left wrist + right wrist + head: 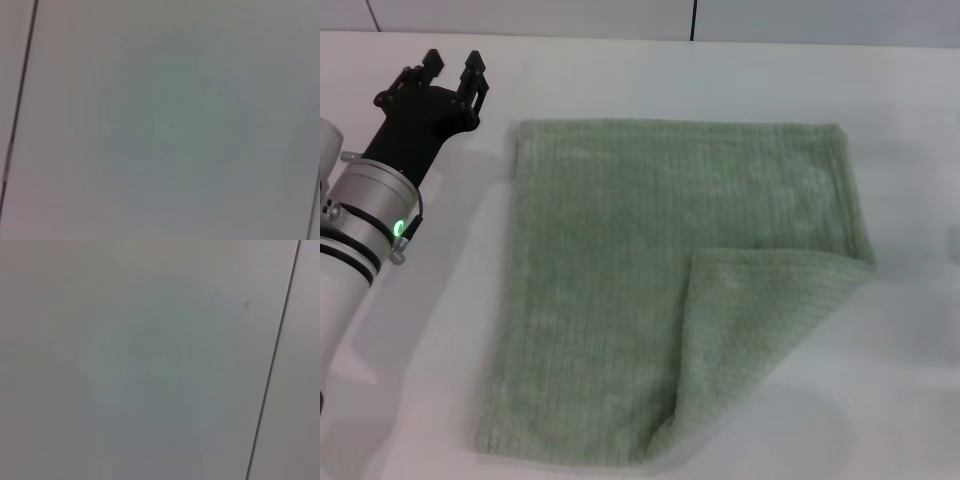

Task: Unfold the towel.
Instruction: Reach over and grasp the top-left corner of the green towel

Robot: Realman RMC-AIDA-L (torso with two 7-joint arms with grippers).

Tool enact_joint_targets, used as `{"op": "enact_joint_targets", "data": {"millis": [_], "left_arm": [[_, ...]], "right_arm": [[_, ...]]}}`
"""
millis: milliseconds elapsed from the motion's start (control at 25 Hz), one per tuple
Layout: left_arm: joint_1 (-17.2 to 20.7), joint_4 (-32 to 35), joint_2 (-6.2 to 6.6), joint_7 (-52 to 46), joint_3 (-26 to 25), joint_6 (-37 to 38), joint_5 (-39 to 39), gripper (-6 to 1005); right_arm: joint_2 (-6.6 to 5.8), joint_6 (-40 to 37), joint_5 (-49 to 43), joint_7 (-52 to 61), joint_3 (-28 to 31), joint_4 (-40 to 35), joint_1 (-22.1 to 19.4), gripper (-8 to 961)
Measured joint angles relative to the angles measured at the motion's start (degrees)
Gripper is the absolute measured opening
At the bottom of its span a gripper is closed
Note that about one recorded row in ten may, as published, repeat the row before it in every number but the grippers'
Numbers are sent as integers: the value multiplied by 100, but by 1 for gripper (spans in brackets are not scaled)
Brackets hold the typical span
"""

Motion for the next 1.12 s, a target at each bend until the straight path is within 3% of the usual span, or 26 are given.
{"op": "enact_joint_targets", "data": {"millis": [280, 640, 880, 1120], "left_arm": [[1, -162, 33, -139, 203, -158, 17, 446], [-312, -532, 80, -178, 389, -1776, 26, 82], [-662, -544, 79, -163, 392, -2642, 26, -2], [-1008, -528, 69, -139, 392, -3441, 26, -2]], "right_arm": [[0, -2, 4, 8, -42, 28, -1, 775], [0, -6, 9, 14, -69, 28, -1, 775], [0, -5, 9, 15, -148, 15, -1, 775], [0, -2, 9, 15, -212, 17, -1, 775]]}}
